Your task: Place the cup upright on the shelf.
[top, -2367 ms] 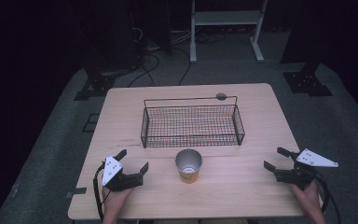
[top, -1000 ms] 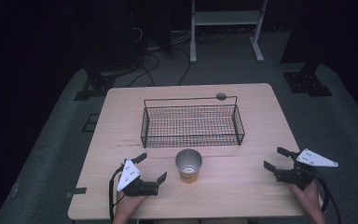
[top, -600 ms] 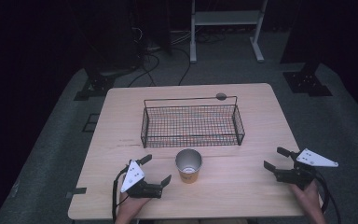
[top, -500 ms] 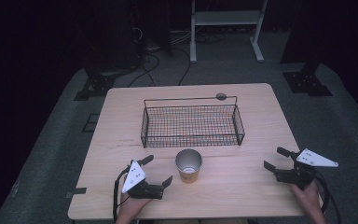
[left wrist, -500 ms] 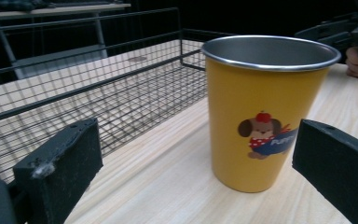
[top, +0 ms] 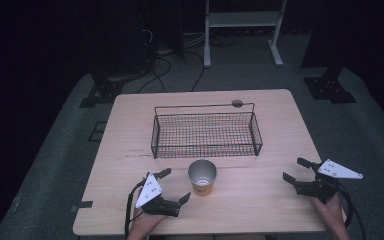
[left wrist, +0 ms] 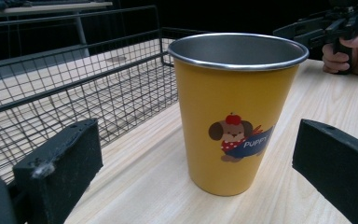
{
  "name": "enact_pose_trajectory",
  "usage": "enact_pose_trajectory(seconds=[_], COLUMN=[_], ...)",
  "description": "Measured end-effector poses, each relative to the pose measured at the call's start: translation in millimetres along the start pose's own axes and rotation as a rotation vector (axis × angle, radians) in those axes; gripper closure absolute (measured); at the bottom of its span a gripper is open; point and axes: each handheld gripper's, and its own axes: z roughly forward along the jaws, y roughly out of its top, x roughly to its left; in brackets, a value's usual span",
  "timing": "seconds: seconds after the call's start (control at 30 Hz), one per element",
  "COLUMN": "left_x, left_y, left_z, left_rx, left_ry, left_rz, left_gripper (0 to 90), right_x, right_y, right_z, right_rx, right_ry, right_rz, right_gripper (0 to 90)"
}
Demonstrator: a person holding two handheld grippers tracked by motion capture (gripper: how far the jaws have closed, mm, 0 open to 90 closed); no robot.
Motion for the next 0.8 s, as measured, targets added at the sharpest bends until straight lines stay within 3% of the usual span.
enact_pose_trajectory(seconds=[0.8], left_x=[-12.8], left_y=[4.2], left_z=[20.2], left_rx=[0.019], left_ry=[-0.071], left_rz=[0.007], left_gripper=[0.0], right_x=[0.1], right_y=[0.1], right_z=[0.1], right_rx=[0.001], right_ry=[0.000], right_rz=[0.001], right_gripper=[13.3])
